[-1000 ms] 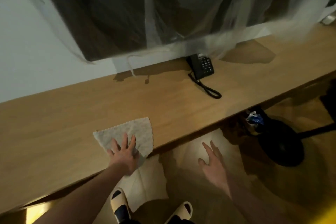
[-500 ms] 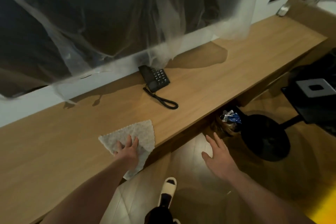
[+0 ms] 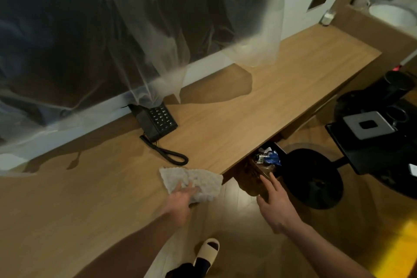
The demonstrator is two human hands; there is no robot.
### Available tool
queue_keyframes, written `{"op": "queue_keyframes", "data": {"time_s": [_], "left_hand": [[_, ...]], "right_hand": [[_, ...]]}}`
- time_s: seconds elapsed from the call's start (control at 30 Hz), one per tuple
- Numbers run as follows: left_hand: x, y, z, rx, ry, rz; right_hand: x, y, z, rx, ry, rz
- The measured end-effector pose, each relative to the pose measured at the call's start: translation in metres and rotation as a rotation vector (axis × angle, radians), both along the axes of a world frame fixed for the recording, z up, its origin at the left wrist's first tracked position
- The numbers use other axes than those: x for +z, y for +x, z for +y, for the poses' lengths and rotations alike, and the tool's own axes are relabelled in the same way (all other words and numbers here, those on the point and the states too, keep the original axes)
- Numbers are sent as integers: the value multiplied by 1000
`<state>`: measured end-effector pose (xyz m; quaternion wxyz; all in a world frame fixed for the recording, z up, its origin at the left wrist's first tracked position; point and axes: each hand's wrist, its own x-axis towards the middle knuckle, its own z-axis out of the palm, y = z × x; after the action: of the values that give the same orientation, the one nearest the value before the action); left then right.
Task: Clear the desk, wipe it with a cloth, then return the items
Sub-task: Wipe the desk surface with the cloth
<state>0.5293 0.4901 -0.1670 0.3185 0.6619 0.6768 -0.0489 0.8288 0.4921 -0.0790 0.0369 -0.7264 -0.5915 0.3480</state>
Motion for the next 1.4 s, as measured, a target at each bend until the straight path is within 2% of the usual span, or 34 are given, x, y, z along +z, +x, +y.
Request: {"op": "queue_keyframes", "data": {"time_s": [0.1,0.23,0.37,0.57,0.73,1.0,1.17,1.27,1.4], "left_hand": [[14,38,19,38,44,-122],[54,86,56,87,245,-225],[89,107,104,154,376,-193],[112,101,159,289,469,-124],[117,85,208,445,368,-117],[106,60,280,469,308,-71],[88,54,290,406,132,-15],[59,57,276,294,-6,89],[18,56,261,196,-182,117]], "right_hand": [[3,12,13,15,-5,10],[16,29,41,56,3,36],[33,51,85,157,-11,-6],[44,67,148,301,34,-22],[50,66,186,349,31,-15],[36,35,240,437,-5,-35],[13,1,269,448,-34,-9],[-7,-11,273,460,-103,-34],[-28,-16,275,519,-186,-105]]}}
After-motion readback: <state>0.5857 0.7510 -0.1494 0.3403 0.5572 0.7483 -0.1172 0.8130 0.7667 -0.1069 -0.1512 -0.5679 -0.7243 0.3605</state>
